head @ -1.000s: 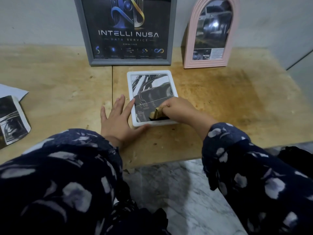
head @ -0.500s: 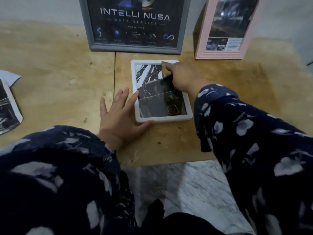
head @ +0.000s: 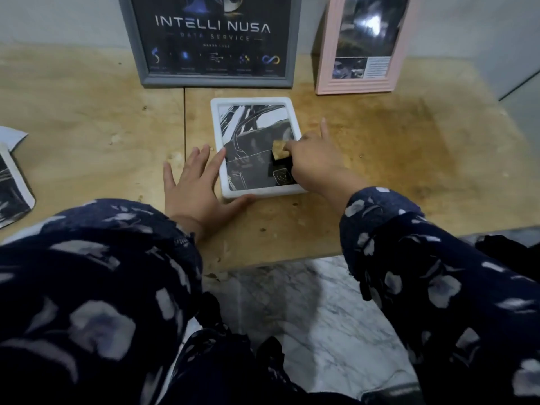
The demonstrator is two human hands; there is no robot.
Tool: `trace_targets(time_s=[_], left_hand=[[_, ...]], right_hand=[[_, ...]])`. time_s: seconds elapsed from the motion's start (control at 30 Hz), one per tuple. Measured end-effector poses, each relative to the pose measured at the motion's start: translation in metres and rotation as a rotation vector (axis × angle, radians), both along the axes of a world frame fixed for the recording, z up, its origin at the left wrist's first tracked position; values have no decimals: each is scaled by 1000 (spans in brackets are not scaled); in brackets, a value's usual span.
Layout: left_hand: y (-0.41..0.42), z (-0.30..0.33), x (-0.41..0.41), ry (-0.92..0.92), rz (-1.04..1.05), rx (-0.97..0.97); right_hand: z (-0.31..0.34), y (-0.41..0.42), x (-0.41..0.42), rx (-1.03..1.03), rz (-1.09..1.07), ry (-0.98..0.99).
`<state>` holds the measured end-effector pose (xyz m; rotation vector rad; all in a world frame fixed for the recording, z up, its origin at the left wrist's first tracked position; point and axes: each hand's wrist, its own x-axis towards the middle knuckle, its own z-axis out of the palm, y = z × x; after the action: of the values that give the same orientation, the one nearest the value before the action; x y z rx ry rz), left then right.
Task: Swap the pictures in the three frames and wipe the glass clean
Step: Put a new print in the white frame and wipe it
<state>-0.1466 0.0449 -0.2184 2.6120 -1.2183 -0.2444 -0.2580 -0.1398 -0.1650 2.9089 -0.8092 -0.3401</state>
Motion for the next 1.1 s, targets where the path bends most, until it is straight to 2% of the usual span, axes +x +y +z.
trace_targets(time_s=[0.17, 0.43, 0.57, 0.63, 0.7, 0.87, 1.1], left_hand=[[3, -2, -1, -4, -4, -2], [2, -1, 0, -7, -19, 8], [0, -1, 2, -17, -29, 4], [0, -1, 2, -17, -35, 2], [0, -3, 3, -18, -36, 8], [0, -4, 6, -7, -35, 13], [-1, -3, 6, -22, -21, 28]], right_hand=[[5, 13, -20, 136, -21, -62], [45, -13, -15, 593, -325, -236], [54, -46, 20, 469, -340, -512], [49, -58, 36, 372, -309, -549], [36, -67, 50, 373, -290, -500], [-4, -64, 57, 330, -203, -219], [-12, -49, 29, 270, -154, -276]])
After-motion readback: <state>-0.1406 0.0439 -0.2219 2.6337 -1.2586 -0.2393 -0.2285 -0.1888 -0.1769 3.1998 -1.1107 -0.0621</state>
